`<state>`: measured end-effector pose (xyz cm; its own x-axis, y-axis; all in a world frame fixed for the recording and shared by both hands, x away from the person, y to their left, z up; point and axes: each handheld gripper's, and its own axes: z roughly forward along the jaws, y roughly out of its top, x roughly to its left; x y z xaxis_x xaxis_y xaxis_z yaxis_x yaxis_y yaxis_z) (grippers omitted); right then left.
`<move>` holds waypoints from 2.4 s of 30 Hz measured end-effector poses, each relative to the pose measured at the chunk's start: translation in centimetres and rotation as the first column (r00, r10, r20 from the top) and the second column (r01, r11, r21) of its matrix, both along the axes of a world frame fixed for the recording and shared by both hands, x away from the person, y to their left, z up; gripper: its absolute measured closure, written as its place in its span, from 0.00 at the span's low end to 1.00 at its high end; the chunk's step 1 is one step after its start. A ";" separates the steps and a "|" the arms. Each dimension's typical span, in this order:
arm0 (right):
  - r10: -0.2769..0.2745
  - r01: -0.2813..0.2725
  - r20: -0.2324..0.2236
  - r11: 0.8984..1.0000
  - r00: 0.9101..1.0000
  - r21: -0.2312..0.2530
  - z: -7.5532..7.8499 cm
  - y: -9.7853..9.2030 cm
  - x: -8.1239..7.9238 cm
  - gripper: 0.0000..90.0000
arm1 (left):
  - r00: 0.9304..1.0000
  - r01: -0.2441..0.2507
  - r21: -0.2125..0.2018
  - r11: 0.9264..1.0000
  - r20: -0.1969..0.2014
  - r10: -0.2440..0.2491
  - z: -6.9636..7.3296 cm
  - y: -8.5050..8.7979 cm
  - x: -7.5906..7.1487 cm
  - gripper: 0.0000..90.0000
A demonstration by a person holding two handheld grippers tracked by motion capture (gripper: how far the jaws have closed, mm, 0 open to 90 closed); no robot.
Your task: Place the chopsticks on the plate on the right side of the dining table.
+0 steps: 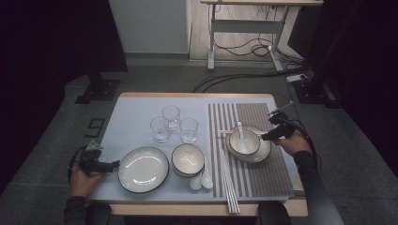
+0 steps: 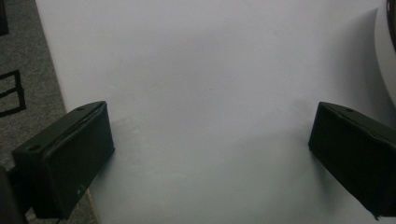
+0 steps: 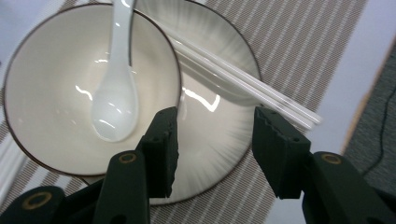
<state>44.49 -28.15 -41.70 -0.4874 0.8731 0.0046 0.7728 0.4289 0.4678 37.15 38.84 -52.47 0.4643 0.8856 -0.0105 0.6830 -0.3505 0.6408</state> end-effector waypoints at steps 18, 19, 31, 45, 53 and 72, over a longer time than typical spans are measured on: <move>0.000 0.002 -0.033 0.998 0.999 0.061 -2.9 2.2 1.8 0.92 | 1.000 0.000 0.000 1.000 0.000 0.000 0.0 0.0 0.0 0.00; -0.002 0.003 -0.026 0.999 1.000 0.054 -2.9 2.3 1.7 0.94 | 1.000 0.000 0.000 1.000 0.000 0.000 0.0 0.0 0.0 0.00; -0.041 0.042 -0.014 0.999 0.999 0.023 -2.8 1.6 2.1 0.95 | 1.000 0.000 0.000 1.000 0.000 0.000 0.0 0.0 0.0 0.00; -0.058 0.059 -0.017 0.998 0.998 0.006 -2.8 0.8 2.3 0.94 | 1.000 0.000 0.000 1.000 0.000 0.000 0.0 0.0 0.0 0.00; -0.061 0.061 -0.021 0.998 0.998 0.005 -2.8 0.6 2.4 0.94 | 1.000 0.000 0.000 1.000 0.000 0.000 0.0 0.0 0.0 0.00; -0.093 0.092 -0.032 0.996 0.995 -0.020 -2.8 -1.1 2.3 0.94 | 1.000 0.000 0.000 1.000 0.000 0.000 0.0 0.0 0.0 0.00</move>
